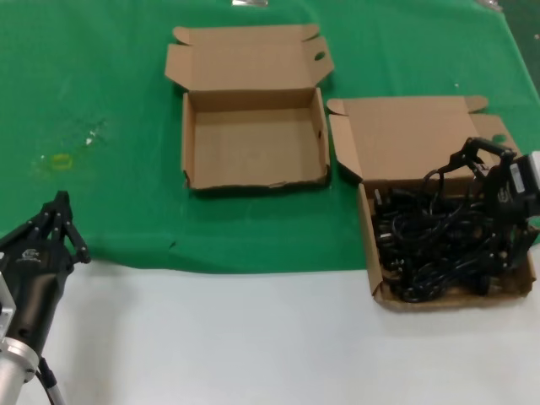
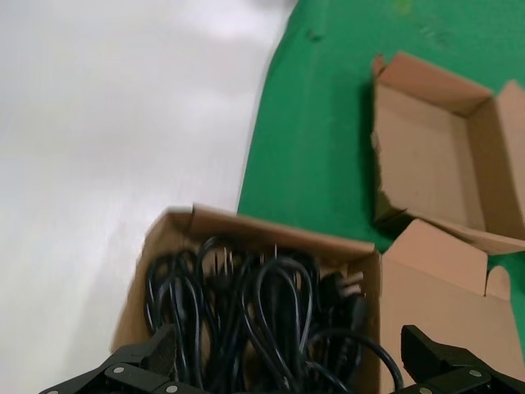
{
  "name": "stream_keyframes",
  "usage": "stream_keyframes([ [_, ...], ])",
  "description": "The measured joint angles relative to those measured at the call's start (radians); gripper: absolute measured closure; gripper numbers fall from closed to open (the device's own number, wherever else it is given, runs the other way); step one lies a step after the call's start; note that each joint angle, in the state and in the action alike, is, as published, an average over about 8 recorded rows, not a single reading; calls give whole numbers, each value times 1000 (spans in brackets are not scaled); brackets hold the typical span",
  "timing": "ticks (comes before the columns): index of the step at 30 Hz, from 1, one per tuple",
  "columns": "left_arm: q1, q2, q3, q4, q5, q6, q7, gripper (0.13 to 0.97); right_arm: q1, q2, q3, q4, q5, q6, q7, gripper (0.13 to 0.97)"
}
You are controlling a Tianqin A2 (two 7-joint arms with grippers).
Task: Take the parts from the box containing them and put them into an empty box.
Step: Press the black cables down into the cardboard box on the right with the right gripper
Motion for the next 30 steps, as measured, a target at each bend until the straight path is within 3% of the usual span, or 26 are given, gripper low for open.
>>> stream_keyframes([
  [10, 0, 0, 0, 0, 0, 0, 0, 953, 158, -128, -65, -247, -121, -31, -188, 129],
  [30, 0, 0, 0, 0, 0, 0, 0, 953, 242, -268, -90, -520, -193, 19, -364, 177],
])
